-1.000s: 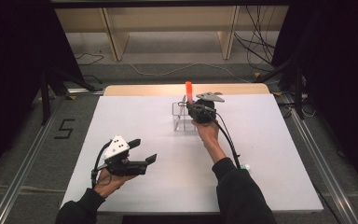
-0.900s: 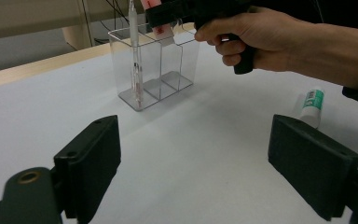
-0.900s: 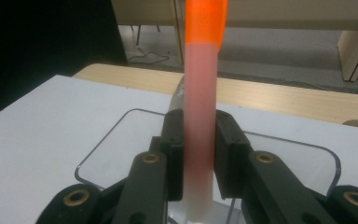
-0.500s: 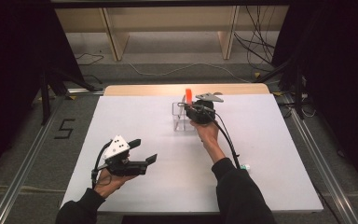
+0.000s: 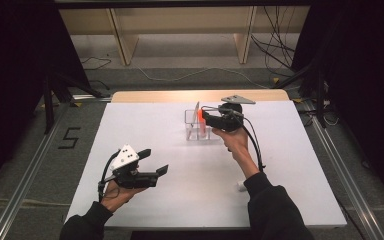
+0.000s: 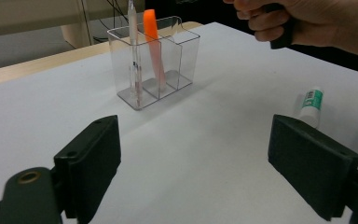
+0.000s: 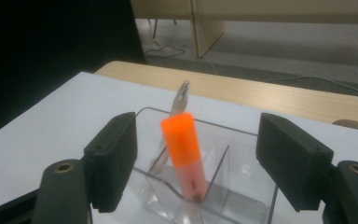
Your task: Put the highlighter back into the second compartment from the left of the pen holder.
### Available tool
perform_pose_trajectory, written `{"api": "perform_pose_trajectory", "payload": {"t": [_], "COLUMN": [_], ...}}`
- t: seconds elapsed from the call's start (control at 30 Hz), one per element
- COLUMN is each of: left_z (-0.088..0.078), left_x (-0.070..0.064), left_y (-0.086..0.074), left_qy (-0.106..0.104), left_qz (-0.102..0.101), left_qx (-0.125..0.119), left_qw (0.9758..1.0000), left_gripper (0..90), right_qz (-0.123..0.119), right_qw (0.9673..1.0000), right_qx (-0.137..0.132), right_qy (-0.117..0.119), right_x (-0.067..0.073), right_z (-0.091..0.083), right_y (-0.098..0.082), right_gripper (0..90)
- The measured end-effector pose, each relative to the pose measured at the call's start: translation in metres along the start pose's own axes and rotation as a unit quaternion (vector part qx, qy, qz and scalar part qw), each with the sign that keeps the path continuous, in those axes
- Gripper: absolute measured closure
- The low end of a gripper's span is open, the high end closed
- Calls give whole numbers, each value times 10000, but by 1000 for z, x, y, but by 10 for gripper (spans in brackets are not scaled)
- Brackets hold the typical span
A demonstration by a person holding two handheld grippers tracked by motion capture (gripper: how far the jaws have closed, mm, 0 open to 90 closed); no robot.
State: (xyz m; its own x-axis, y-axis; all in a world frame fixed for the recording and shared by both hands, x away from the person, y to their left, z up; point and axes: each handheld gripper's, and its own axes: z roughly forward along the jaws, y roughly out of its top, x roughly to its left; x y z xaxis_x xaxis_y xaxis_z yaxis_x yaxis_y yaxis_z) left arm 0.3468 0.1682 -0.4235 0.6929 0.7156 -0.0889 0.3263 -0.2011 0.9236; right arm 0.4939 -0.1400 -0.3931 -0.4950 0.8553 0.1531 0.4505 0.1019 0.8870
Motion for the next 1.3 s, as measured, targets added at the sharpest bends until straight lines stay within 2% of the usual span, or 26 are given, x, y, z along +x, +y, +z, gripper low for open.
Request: {"api": "perform_pose_trajectory", "payload": {"t": [0.1,0.2,0.27,0.37,0.5,0.77,1.3], "left_z": [0,0,0,0,0,0,-1], "left_x": [0,0,0,0,0,1,1], "left_y": [0,0,0,0,0,0,0], "left_qy": [-2,-9,-7,-7,-15,-3,8], "left_qz": [1,0,-5,-13,-15,-15,15], "left_qx": [2,-9,-4,-10,-22,-16,-19], "left_qw": [10000,10000,10000,10000,10000,10000,10000], "left_gripper": [165,165,164,165,164,164,164], "right_qz": [-183,-501,-624,-649,-827,-1114,-1296], "right_qw": [9996,9981,9969,9958,9935,9898,9857], "right_qx": [121,226,256,295,348,466,885], "right_qy": [168,294,398,578,701,750,620], "right_x": [1,2,3,3,4,4,-14], "right_z": [-11,-24,-33,-45,-56,-75,-105], "right_y": [1,3,3,1,-4,-17,-43], "right_gripper": [266,253,247,239,230,228,231]}}
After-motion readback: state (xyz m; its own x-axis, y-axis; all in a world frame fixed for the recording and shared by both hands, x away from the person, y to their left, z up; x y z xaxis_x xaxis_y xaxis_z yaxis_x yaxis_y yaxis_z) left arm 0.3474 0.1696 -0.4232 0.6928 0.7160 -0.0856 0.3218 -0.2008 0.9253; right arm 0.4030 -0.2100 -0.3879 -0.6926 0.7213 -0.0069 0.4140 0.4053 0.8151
